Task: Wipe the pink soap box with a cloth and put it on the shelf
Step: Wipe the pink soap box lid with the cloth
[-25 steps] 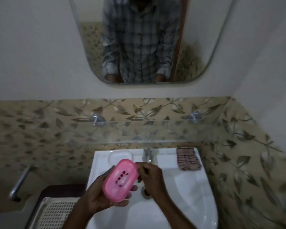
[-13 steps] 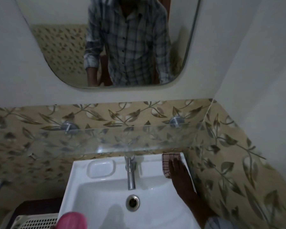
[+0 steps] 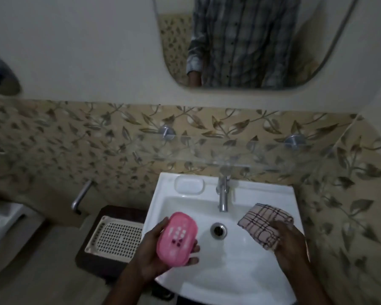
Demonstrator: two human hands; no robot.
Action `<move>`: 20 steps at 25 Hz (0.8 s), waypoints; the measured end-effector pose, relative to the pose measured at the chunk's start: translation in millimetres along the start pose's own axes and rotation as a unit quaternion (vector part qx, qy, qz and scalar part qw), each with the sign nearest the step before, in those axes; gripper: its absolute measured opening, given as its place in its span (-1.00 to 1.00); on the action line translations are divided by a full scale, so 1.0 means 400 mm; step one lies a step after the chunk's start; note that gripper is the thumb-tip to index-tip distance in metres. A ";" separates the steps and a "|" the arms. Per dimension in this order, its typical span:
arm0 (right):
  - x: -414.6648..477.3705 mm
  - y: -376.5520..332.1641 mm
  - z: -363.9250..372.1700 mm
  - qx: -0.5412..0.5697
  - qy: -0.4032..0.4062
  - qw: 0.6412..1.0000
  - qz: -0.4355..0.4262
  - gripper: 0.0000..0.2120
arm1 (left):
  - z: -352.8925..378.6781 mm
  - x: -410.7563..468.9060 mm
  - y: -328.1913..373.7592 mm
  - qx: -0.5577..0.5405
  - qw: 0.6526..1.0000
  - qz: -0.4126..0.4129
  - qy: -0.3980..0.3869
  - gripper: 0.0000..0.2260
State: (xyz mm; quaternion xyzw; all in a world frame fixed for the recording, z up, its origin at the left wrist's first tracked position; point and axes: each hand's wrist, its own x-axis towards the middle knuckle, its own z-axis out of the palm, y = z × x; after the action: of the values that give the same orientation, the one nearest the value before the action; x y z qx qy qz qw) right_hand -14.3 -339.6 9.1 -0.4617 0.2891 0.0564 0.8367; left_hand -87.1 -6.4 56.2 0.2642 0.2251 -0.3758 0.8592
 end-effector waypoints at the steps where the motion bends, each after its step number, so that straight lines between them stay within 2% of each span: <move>1: -0.061 0.026 0.016 0.044 -0.058 0.996 0.042 -0.66 | 0.057 0.004 -0.006 0.015 0.999 -0.015 0.028 -0.34; 2: -0.120 0.052 0.028 0.076 -0.134 0.984 0.088 -0.64 | 0.068 0.009 -0.013 0.027 0.999 -0.009 0.038 -0.36; 3: -0.177 0.077 0.035 0.041 -0.188 0.978 0.075 -0.63 | 0.061 0.020 -0.020 0.044 0.998 -0.012 0.041 -0.37; 4: -0.229 0.087 0.067 0.010 -0.208 0.975 0.079 -0.66 | 0.047 0.027 -0.020 0.057 0.997 -0.021 0.040 -0.38; 5: -0.257 0.090 0.088 -0.064 -0.212 0.975 0.012 -0.70 | 0.037 0.022 -0.020 0.079 0.995 -0.033 0.043 -0.38; 6: -0.281 0.097 0.113 -0.143 -0.205 0.963 -0.098 -0.74 | 0.034 0.014 -0.018 0.098 0.994 -0.035 0.037 -0.38; 7: -0.304 0.098 0.144 -0.236 -0.203 0.919 -0.241 -0.74 | 0.037 0.015 -0.012 0.123 0.991 -0.036 0.034 -0.37; 9: -0.315 0.106 0.183 -0.347 -0.236 0.791 -0.446 -0.68 | 0.055 0.012 -0.012 0.182 0.982 -0.043 0.025 -0.42; 11: -0.309 0.135 0.207 -0.412 -0.298 0.671 -0.539 -0.63 | 0.079 0.001 -0.013 0.209 0.977 -0.024 0.030 -0.53; 12: -0.309 0.161 0.211 -0.439 -0.320 0.628 -0.557 -0.62 | 0.084 -0.002 -0.016 0.202 0.978 -0.014 0.042 -0.55; 13: -0.307 0.181 0.209 -0.456 -0.314 0.617 -0.559 -0.61 | 0.088 -0.004 -0.019 0.202 0.978 -0.006 0.050 -0.53; 15: -0.297 0.183 0.209 -0.446 -0.284 0.657 -0.537 -0.56 | 0.091 -0.008 -0.021 0.195 0.980 -0.002 0.046 -0.45; 16: -0.289 0.174 0.209 -0.439 -0.285 0.663 -0.535 -0.55 | 0.094 -0.010 -0.020 0.174 0.984 0.000 0.041 -0.46; 18: -0.288 0.155 0.216 -0.435 -0.301 0.643 -0.554 -0.62 | 0.099 -0.003 -0.014 0.144 0.989 0.005 0.034 -0.51; 20: -0.291 0.128 0.227 -0.436 -0.279 0.656 -0.550 -0.68 | 0.109 0.004 -0.014 0.157 0.987 -0.006 0.035 -0.48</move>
State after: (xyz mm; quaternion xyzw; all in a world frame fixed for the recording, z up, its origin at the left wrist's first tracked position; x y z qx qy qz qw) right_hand -89.6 -217.4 70.5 -0.8106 -0.3223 -0.1682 0.4591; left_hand -82.3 -37.6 86.8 0.4075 0.1945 -0.4024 0.7964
